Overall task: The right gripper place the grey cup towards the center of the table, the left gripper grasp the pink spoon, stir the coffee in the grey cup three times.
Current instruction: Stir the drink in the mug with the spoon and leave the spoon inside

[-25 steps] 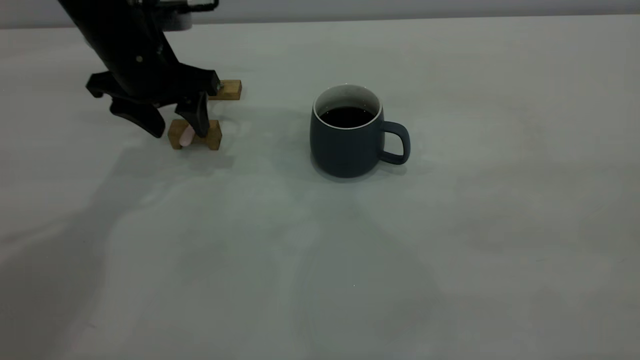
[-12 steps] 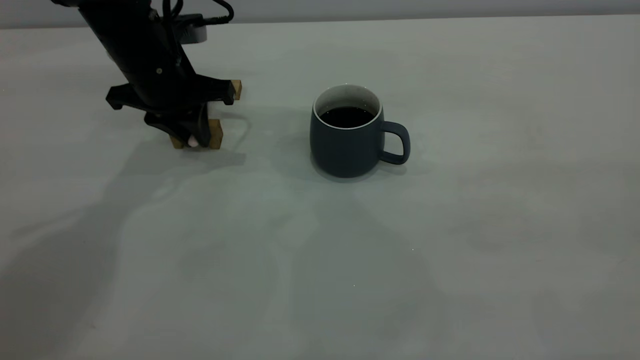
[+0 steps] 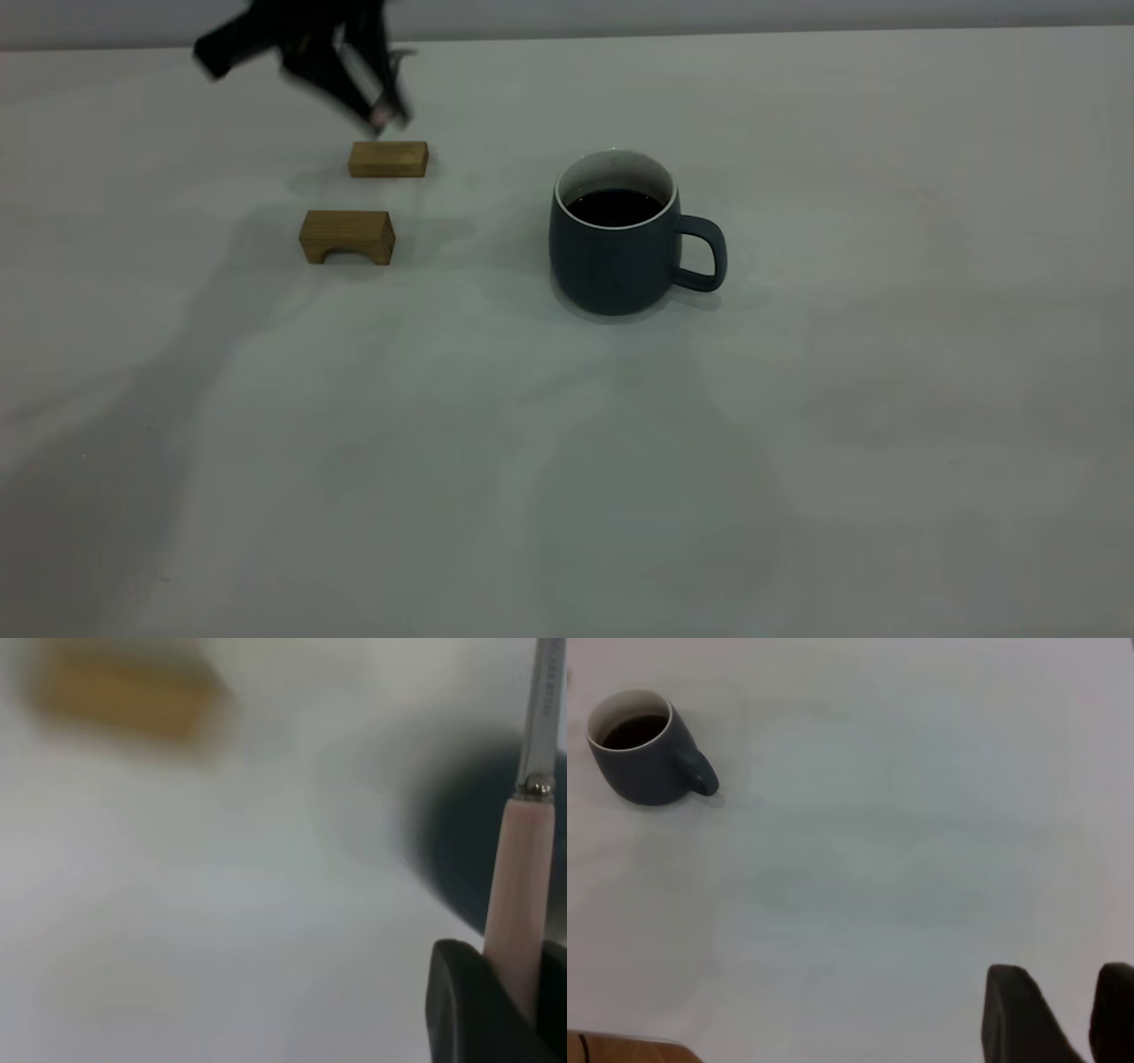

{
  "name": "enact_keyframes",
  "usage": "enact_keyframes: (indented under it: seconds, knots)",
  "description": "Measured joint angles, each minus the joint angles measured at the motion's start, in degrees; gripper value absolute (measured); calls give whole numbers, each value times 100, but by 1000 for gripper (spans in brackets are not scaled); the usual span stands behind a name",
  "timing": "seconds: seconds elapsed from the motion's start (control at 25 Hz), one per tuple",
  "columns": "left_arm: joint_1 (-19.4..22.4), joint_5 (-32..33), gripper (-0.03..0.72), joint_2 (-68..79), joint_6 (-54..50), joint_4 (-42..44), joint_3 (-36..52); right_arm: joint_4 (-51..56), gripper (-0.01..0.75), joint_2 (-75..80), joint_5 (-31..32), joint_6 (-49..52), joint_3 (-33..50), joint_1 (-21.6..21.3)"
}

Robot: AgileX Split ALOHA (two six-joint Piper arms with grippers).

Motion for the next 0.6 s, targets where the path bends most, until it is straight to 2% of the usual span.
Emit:
enact_keyframes:
  seconds: [0.12, 0.24, 0.32, 0.6]
  knots:
    - [-6, 933, 168, -38, -1259, -1427, -338, 0, 238, 0, 0, 0, 0, 0]
    - [-55, 1237, 168, -38, -2301, -2816, -400, 0, 238, 0, 0, 0, 0, 0]
    - [-105, 1237, 168, -31, -2838, -3407, -400, 0, 238, 0, 0, 0, 0, 0]
    - [-284, 1226, 168, 430, -3943, -4183, -404, 0, 238, 0, 0, 0, 0, 0]
